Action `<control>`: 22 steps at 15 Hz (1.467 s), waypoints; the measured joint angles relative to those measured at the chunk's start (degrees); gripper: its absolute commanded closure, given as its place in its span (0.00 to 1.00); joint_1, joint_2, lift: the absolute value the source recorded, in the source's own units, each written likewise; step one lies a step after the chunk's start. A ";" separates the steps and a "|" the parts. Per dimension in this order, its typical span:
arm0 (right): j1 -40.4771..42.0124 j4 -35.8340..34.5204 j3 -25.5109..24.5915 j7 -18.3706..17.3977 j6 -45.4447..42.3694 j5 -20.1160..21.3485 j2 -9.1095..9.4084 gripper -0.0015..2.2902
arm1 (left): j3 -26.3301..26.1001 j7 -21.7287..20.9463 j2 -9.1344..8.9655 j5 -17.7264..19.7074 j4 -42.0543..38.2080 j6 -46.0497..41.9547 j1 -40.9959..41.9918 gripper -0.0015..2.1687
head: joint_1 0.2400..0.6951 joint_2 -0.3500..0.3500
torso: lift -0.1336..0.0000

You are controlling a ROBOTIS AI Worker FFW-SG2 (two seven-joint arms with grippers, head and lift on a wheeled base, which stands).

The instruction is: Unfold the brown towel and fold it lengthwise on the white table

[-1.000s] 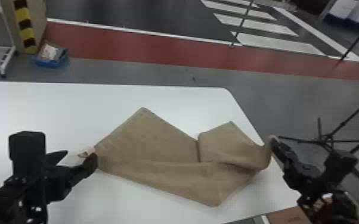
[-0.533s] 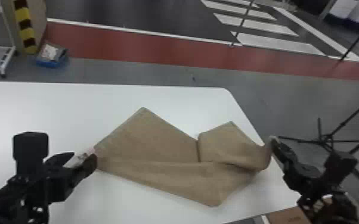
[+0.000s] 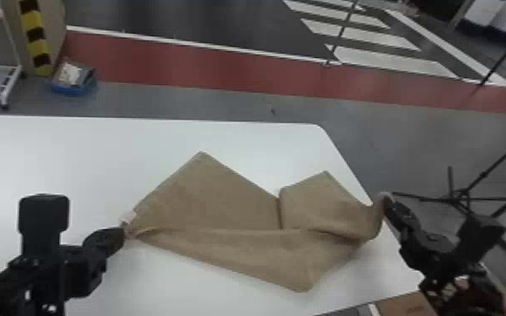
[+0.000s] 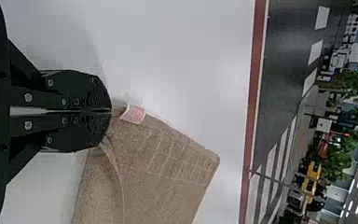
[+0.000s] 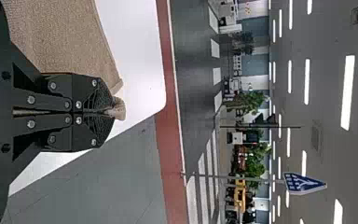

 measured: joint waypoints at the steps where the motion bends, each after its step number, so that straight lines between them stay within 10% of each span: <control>1: 0.03 -0.03 0.00 0.00 -0.07 -0.08 0.00 0.65 | 0.04 0.19 -0.01 0.07 -0.68 0.91 0.20 0.49 | 1.00 0.00 | 0.08; 3: 0.11 -0.07 0.05 0.00 -0.27 -0.20 0.00 0.65 | -0.05 1.88 -0.02 -0.07 -2.13 0.28 0.82 0.10 | 1.00 0.00 | 0.08; 22: 0.27 -0.06 0.09 0.09 -1.73 -0.35 -0.30 0.65 | -0.81 0.62 -0.14 -1.58 1.10 -0.88 -0.52 0.28 | 1.00 0.00 | 0.08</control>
